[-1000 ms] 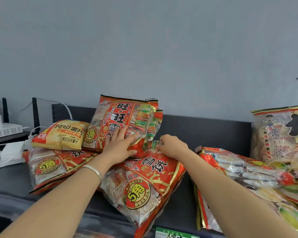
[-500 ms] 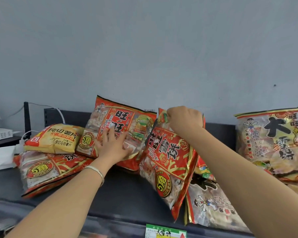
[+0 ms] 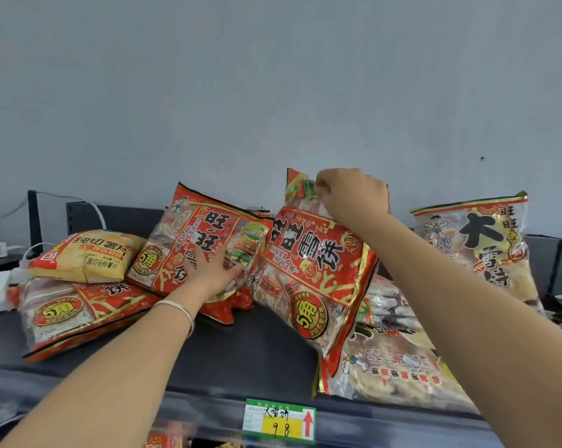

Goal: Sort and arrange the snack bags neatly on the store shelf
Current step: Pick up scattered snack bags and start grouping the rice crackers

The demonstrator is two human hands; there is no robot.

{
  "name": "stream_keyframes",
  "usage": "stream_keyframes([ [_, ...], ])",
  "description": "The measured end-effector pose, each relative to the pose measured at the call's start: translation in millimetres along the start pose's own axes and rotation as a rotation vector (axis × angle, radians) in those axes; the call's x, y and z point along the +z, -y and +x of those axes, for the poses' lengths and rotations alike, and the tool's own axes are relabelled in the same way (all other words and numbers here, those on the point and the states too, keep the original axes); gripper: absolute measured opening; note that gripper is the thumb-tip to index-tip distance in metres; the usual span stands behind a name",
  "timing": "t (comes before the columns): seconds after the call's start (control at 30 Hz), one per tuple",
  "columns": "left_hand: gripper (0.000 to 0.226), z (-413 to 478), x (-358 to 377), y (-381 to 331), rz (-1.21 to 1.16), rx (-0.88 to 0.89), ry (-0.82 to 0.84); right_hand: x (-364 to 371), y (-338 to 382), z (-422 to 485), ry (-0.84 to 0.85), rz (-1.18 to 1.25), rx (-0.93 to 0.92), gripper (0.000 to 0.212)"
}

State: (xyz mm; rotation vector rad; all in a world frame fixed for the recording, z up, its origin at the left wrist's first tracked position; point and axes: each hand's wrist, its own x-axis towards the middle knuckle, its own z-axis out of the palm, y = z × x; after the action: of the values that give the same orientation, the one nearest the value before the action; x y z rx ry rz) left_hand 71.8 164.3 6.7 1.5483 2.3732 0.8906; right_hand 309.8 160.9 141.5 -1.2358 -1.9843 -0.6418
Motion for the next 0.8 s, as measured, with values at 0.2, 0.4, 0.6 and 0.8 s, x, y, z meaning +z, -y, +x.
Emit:
stream_keyframes([
  [0.2, 0.062, -9.6, 6.7, -12.5, -0.222, -0.06, 0.026, -8.0, -14.9, -10.9, -0.04, 0.08, 0.057, 0.027],
  [0.4, 0.068, -25.8, 13.9, -38.1, -0.729, -0.041, -0.061, -13.0, -33.0, -18.9, -0.08, 0.241, 0.201, 0.025],
  [0.6, 0.078, -46.7, 2.9, -35.0, -1.115, -0.096, -0.124, 12.3, -22.0, -33.9, -0.085, 0.462, 0.303, 0.024],
  [0.8, 0.123, -57.0, -6.6, -10.3, -1.272, -0.104, 0.101, 22.6, 13.3, -28.8, -0.143, 0.546, 0.277, 0.026],
])
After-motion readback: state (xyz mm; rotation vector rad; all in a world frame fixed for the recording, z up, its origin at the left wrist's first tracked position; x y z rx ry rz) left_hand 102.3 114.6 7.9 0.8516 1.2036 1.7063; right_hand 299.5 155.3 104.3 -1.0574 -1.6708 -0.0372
